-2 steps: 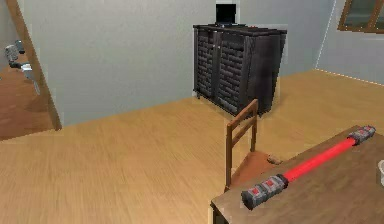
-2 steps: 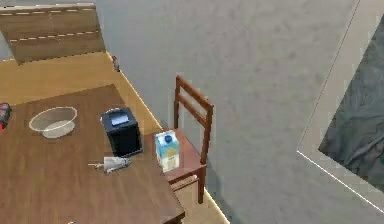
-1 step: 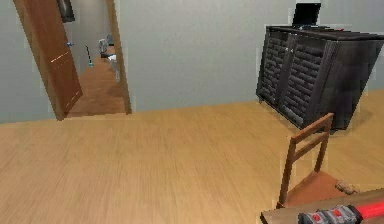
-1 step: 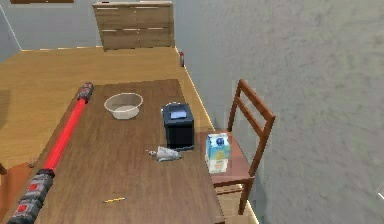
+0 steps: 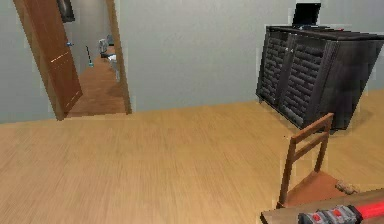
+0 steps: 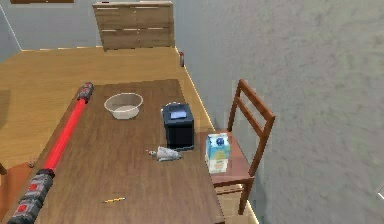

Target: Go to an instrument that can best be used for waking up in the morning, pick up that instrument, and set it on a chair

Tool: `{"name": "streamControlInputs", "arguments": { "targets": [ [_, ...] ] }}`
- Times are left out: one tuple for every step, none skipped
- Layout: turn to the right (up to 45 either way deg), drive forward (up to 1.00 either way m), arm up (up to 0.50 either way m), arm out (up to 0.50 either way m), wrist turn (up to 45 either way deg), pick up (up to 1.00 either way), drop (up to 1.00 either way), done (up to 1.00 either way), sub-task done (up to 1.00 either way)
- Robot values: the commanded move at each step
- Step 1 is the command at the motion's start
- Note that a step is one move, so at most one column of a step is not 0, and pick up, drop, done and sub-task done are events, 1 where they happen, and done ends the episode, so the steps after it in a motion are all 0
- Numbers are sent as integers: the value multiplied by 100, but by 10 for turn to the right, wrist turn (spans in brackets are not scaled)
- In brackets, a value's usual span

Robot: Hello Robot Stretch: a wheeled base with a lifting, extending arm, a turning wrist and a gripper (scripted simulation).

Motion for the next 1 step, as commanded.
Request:
{"name": "streamControlInputs", "arguments": {
  "targets": [
    [0, 0, 32, 0, 0, 0, 0, 0, 0]
  ]
}}
